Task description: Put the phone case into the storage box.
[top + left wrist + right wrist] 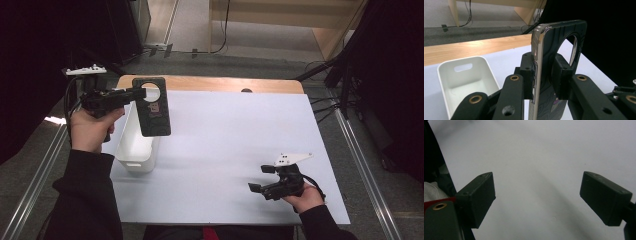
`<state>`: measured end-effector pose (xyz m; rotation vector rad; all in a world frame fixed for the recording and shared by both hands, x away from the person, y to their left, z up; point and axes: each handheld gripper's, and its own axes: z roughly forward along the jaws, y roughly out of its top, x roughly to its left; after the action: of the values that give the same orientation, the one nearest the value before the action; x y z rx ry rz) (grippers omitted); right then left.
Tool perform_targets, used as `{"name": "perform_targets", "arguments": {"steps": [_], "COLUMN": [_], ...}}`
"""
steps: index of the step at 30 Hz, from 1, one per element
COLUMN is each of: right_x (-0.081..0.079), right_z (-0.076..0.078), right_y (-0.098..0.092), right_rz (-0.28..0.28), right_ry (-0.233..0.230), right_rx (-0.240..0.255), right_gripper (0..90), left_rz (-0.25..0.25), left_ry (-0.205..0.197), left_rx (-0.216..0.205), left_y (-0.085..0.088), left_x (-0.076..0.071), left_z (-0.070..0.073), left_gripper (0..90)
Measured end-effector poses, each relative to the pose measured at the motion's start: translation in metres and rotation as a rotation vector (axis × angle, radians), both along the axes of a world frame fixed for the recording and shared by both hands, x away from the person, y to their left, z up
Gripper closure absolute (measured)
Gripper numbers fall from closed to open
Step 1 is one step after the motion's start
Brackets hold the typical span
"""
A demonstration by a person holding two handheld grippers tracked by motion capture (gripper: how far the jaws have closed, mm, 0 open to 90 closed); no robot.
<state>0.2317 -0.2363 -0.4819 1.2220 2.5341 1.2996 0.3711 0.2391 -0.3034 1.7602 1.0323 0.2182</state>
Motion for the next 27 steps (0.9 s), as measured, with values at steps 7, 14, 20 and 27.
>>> {"name": "perform_targets", "arguments": {"steps": [7, 14, 20, 27], "right_x": [0.002, 0.004, 0.004, 0.006], "right_z": [0.0, 0.0, 0.001, 0.0], "right_y": [0.001, 0.002, 0.003, 0.003], "right_rz": [0.007, 0.012, 0.01, 0.009], "right_ry": [0.0, -0.001, 0.001, 0.001], "right_rx": [-0.001, 0.0, 0.002, -0.001], "right_gripper": [12.1, 12.1, 12.1, 12.1], "left_rz": [0.019, 0.029, 0.019, 0.019], "left_ry": [-0.012, -0.023, -0.035, -0.045], "left_rx": [0.007, 0.021, 0.031, 0.062], "left_y": [0.007, 0.007, 0.0, -0.008], "left_x": [0.01, 0.023, 0.033, 0.047], "left_z": [0.003, 0.008, 0.014, 0.022], "left_gripper": [73.0, 72.9, 72.9, 72.9]}}
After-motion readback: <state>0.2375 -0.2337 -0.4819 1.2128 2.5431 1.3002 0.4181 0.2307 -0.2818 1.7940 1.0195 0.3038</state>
